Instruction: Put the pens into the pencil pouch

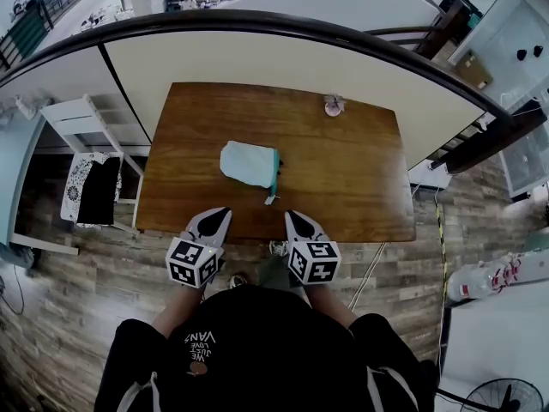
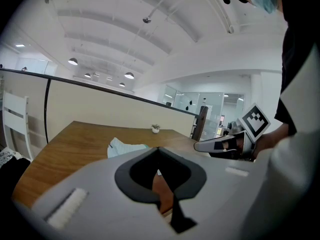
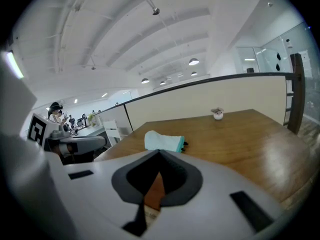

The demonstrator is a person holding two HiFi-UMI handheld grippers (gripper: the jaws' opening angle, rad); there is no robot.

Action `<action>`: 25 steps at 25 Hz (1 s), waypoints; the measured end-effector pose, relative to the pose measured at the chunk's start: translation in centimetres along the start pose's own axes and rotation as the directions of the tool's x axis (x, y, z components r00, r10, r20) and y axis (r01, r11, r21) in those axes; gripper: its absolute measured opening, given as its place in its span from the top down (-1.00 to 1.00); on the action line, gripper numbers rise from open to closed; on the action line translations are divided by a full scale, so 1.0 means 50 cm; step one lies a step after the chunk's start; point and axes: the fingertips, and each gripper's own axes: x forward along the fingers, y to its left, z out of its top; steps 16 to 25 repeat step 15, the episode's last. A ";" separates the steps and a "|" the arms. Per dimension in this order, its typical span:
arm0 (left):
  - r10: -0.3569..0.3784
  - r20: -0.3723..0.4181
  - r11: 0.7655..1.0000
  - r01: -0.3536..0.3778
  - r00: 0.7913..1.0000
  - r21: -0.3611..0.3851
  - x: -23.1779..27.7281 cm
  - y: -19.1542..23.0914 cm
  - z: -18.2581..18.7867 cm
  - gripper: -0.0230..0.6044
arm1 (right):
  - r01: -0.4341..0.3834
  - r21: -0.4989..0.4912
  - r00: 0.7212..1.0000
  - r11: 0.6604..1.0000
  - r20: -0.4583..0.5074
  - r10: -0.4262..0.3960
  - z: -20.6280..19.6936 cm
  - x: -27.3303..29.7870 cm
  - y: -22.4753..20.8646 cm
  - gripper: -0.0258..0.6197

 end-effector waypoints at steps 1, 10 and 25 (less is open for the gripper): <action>0.003 -0.001 1.000 -0.003 1.000 -0.001 -0.002 0.001 -0.002 0.89 | -0.002 -0.002 1.000 1.000 -0.004 0.002 -0.001 0.001 0.001 0.88; 0.033 -0.007 0.999 -0.033 0.999 -0.002 -0.017 0.010 -0.004 0.89 | -0.018 -0.028 1.000 0.999 -0.015 0.017 0.013 0.006 0.001 0.88; 0.043 -0.009 0.999 -0.043 0.999 -0.007 -0.016 0.017 0.003 0.89 | -0.016 -0.040 1.000 0.999 -0.026 0.015 0.023 0.009 -0.009 0.88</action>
